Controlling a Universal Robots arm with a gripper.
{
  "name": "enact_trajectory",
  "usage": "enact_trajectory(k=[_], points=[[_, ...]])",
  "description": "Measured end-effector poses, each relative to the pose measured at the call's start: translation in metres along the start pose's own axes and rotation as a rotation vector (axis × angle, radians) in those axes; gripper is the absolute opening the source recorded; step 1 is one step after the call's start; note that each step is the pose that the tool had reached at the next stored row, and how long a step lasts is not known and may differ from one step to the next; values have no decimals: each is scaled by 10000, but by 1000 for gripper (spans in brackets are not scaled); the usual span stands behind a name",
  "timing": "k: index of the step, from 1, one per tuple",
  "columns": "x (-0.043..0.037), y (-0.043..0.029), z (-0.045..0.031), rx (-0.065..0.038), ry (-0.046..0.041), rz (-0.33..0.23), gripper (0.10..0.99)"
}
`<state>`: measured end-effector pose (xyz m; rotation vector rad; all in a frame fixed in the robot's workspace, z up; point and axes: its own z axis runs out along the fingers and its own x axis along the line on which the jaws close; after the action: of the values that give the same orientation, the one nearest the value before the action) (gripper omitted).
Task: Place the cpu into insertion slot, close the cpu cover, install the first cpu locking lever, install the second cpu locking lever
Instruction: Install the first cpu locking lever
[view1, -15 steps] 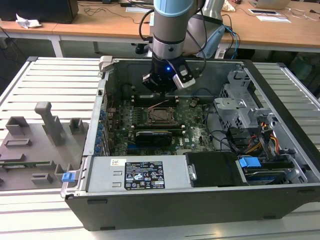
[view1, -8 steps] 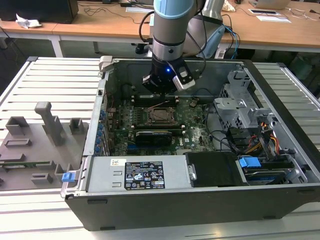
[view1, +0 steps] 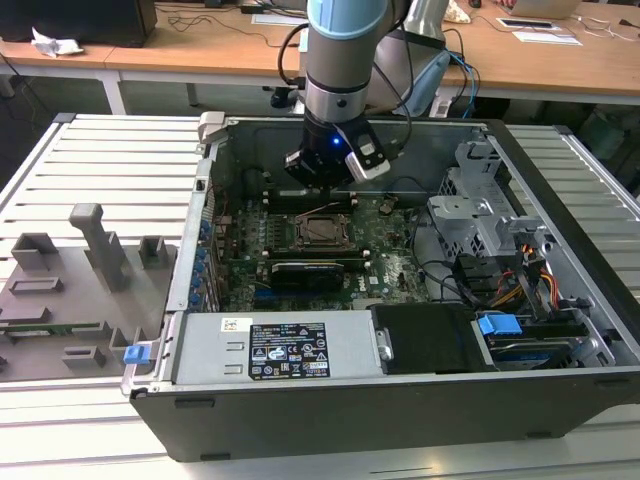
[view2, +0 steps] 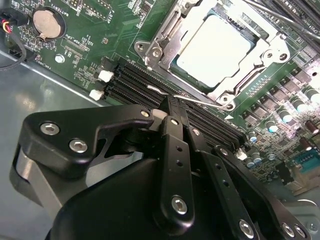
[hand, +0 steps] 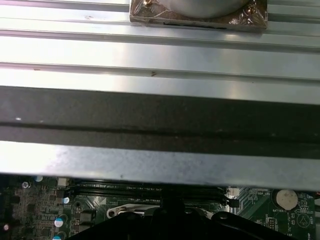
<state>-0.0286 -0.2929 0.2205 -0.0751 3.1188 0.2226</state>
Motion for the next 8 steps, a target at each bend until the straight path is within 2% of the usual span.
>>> enact_trajectory(k=[4, 8], points=[[-11, -5, 33, 0, 1, -2, 106], [-52, -17, 100, 0, 0, -1, 106]])
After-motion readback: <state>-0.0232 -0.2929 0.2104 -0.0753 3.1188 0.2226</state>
